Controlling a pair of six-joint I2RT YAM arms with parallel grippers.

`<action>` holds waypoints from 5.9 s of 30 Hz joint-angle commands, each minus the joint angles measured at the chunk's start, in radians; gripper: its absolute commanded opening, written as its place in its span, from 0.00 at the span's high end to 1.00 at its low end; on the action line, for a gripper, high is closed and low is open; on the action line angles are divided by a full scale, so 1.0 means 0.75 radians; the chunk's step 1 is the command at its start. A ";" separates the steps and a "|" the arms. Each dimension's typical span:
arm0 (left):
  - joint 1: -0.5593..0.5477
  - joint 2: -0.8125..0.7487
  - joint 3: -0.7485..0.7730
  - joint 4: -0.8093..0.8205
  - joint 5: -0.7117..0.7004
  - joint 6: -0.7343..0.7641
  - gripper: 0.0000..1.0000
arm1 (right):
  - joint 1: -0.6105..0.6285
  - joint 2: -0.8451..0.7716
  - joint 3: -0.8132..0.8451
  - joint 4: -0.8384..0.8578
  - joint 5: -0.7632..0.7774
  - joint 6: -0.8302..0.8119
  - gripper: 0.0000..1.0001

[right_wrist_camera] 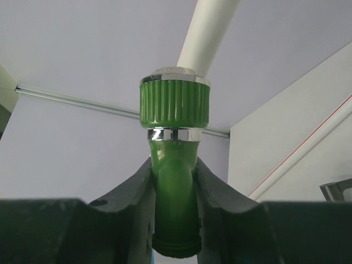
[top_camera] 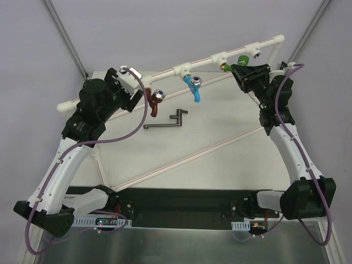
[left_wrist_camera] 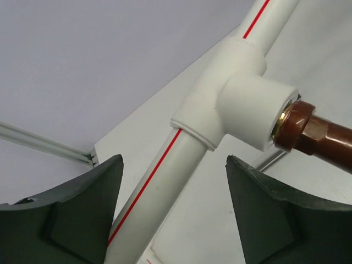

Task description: Install the water faucets

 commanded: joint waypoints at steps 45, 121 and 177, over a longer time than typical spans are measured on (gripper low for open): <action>-0.514 0.012 0.252 0.106 0.678 -0.511 0.16 | 0.685 -0.305 -0.092 0.647 -0.565 -0.762 0.98; -0.528 -0.015 0.186 0.002 0.780 -0.466 1.00 | 0.677 -0.082 0.530 -0.790 -0.998 -1.398 0.81; -0.152 0.171 0.272 -0.368 -0.611 0.182 0.30 | 0.511 -0.706 -0.176 -0.216 0.677 -1.748 0.98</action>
